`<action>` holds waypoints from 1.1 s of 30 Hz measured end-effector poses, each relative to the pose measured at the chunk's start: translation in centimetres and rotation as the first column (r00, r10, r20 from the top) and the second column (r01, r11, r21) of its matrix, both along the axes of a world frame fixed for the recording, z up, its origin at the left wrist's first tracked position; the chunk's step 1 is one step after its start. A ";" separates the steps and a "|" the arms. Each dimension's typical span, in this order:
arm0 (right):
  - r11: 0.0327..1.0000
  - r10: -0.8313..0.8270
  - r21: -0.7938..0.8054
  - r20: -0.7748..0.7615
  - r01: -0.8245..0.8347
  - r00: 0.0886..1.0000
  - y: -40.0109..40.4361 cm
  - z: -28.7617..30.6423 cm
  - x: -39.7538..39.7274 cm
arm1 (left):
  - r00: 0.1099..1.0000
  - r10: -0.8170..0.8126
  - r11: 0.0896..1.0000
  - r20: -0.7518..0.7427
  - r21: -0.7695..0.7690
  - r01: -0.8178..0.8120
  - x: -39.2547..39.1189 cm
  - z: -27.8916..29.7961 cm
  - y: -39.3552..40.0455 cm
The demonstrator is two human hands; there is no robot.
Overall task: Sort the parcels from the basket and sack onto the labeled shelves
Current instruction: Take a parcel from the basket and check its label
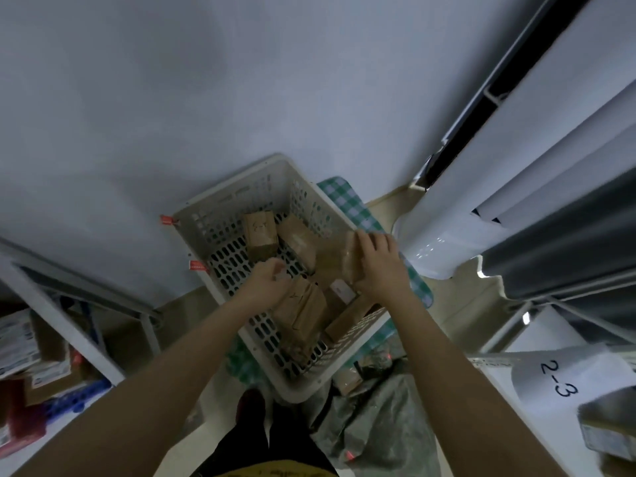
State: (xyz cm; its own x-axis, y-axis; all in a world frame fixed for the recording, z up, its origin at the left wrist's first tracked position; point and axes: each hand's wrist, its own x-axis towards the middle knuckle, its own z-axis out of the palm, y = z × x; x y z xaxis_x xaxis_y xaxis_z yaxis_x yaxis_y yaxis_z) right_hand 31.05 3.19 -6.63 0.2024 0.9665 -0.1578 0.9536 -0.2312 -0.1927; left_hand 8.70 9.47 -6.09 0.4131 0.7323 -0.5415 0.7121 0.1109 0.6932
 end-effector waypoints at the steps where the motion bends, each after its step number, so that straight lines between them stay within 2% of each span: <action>1: 0.999 -0.017 0.045 -0.069 0.020 0.997 -0.4 1.1 -0.1 | 0.999 0.028 1.000 0.030 -0.006 -0.027 0.3 0.9 0.1; 3: 0.992 -0.044 0.100 -0.254 0.072 0.966 -1.0 2.9 -0.1 | 0.990 0.103 0.995 0.094 -0.025 -0.101 0.8 2.2 0.3; 5: 0.983 -0.050 0.135 -0.463 0.126 0.885 -1.6 4.6 -0.3 | 0.967 0.184 0.981 0.174 -0.089 -0.170 0.8 3.2 0.5; 8: 0.959 -0.014 0.195 -0.693 0.207 0.720 -2.7 6.2 -0.6 | 0.880 0.330 0.923 0.343 -0.311 -0.225 0.5 4.5 0.7; 10: 0.955 0.018 0.201 -0.770 0.216 0.638 -3.3 7.2 -1.1 | 0.807 0.425 0.860 0.411 -0.462 -0.218 0.4 5.4 0.9; 13: 0.957 0.042 0.203 -0.802 0.206 0.596 -3.5 8.1 -1.8 | 0.757 0.459 0.814 0.465 -0.561 -0.148 -0.1 6.4 0.9; 16: 0.967 0.015 0.155 -0.828 0.204 0.560 -3.5 8.8 -2.1 | 0.790 0.439 0.809 0.429 -0.571 -0.140 -0.6 7.1 1.0; 22: 0.979 -0.078 0.004 -0.916 0.204 0.394 -2.8 10.1 -2.3 | 0.823 0.464 0.822 0.327 -0.504 -0.264 -0.4 9.3 1.0; 27: 0.971 -0.096 0.000 -0.916 0.240 0.389 -1.7 10.0 -2.4 | 0.888 0.392 0.816 0.241 -0.536 -0.215 -1.8 10.0 1.3; 31: 0.971 -0.104 0.011 -0.883 0.240 0.458 -1.2 9.8 -2.4 | 0.948 0.259 0.855 0.184 -0.501 -0.136 -2.8 10.3 1.7; 33: 0.970 -0.113 -0.001 -0.885 0.242 0.451 -1.1 9.6 -2.5 | 0.960 0.221 0.870 0.171 -0.480 -0.114 -2.9 10.7 1.5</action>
